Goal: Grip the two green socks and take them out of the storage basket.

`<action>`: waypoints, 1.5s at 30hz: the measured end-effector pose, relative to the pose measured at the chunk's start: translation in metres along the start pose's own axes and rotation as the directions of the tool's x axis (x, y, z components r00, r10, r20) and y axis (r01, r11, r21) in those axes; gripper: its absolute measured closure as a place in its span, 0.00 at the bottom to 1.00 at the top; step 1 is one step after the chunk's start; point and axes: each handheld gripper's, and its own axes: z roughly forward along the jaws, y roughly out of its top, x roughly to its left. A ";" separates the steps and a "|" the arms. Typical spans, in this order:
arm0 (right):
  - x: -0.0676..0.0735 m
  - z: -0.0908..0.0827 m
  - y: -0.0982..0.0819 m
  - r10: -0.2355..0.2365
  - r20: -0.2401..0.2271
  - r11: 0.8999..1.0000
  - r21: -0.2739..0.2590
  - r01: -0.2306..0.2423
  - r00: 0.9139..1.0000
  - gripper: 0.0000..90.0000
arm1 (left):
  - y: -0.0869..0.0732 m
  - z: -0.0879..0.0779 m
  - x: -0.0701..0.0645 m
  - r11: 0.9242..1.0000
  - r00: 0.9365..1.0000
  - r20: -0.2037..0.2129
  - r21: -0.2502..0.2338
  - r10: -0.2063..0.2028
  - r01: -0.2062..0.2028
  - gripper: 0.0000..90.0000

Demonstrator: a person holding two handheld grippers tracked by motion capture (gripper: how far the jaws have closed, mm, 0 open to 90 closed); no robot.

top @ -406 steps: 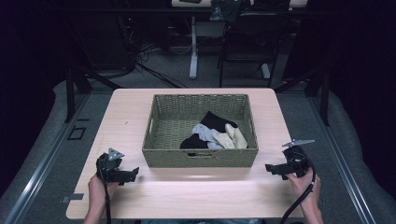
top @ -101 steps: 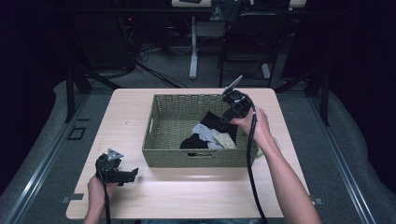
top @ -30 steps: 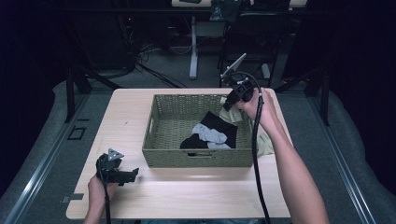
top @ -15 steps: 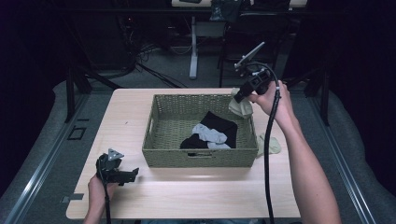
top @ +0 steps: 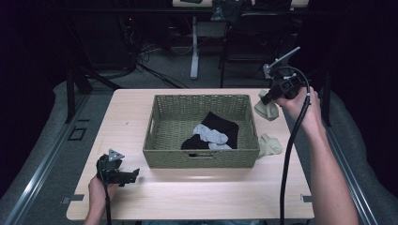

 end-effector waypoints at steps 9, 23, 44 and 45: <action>-0.026 0.023 -0.023 0.063 0.022 0.997 0.035 -0.064 0.998 0.83 | 0.000 0.000 0.000 1.000 1.000 -0.002 0.000 0.001 -0.001 0.00; -0.049 0.099 -0.061 0.145 0.016 0.980 0.134 -0.146 0.989 0.81 | 0.000 0.000 0.000 1.000 1.000 -0.002 0.000 -0.001 0.001 0.00; -0.057 0.176 -0.096 0.219 -0.021 0.957 0.201 -0.211 0.975 0.57 | 0.000 0.000 0.000 1.000 1.000 -0.002 0.000 -0.001 0.001 0.00; -0.057 0.175 -0.097 0.226 -0.025 0.958 0.188 -0.217 0.974 0.51 | 0.000 0.000 0.000 1.000 1.000 -0.001 0.001 0.002 -0.002 0.00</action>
